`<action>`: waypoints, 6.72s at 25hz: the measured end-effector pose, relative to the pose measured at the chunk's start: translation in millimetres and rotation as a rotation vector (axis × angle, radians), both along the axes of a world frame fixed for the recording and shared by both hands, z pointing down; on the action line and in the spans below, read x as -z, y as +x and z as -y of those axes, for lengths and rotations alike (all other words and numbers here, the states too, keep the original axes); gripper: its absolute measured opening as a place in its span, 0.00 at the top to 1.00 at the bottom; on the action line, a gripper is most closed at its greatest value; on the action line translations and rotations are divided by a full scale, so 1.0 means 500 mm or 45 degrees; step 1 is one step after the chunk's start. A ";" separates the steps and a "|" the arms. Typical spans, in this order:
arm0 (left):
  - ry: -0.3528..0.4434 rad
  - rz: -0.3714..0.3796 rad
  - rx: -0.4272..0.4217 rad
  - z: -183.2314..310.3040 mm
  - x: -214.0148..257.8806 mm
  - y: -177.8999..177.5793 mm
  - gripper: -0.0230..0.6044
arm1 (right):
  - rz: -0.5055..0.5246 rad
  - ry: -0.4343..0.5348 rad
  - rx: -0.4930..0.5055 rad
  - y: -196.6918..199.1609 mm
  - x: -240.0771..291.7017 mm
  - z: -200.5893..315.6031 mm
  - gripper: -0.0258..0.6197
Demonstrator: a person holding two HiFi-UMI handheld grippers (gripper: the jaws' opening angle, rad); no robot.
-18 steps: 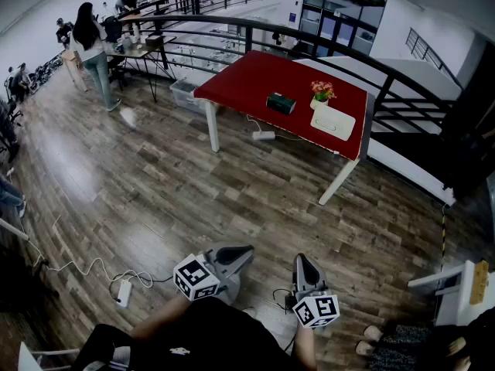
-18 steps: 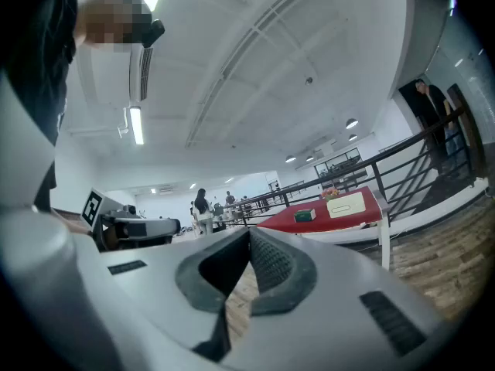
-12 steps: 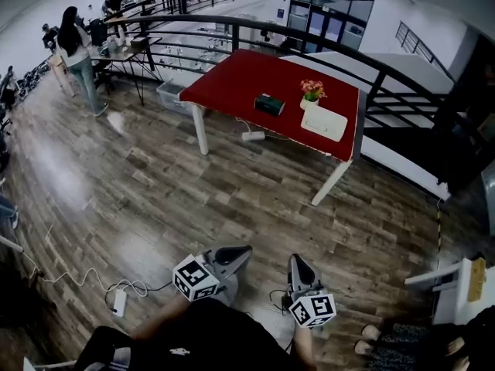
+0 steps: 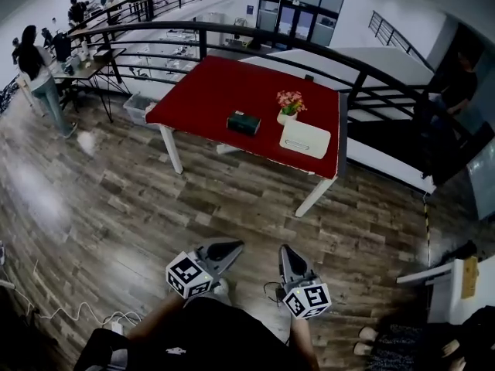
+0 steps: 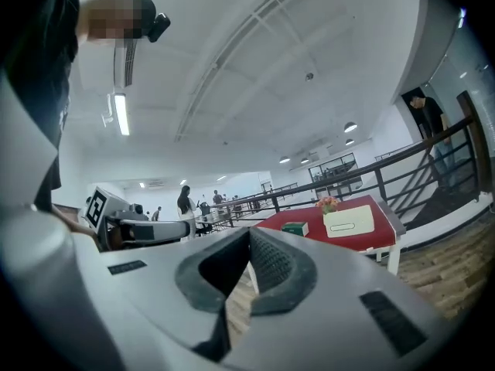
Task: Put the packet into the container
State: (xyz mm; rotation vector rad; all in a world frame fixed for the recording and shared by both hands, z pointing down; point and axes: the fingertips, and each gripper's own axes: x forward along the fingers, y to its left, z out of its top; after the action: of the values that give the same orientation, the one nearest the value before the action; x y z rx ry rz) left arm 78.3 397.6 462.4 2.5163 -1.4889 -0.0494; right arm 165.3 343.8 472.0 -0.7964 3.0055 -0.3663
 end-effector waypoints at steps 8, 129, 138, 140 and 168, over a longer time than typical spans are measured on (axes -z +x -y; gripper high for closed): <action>0.004 -0.019 -0.019 0.107 -0.002 -0.134 0.96 | -0.010 0.004 -0.022 -0.131 0.004 0.112 0.93; -0.790 1.275 -1.175 1.279 -0.437 -0.553 0.36 | -0.091 -0.074 -0.381 -0.353 -0.086 1.220 0.93; -0.684 1.201 -1.214 1.326 -0.333 -0.367 0.36 | -0.089 -0.061 -0.461 -0.272 -0.075 1.199 0.93; -0.681 1.203 -1.188 1.345 -0.333 -0.323 0.36 | -0.089 -0.058 -0.472 -0.257 -0.073 1.192 0.93; -0.601 1.204 -1.011 1.443 -0.461 -0.131 0.19 | -0.100 -0.090 -0.584 -0.112 -0.094 1.153 0.93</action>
State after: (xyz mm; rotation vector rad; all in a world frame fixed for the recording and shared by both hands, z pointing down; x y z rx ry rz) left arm 12.6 -323.9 692.7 2.5638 -0.4102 1.5562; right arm 109.5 -232.7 518.9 -1.4905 2.7644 -0.4326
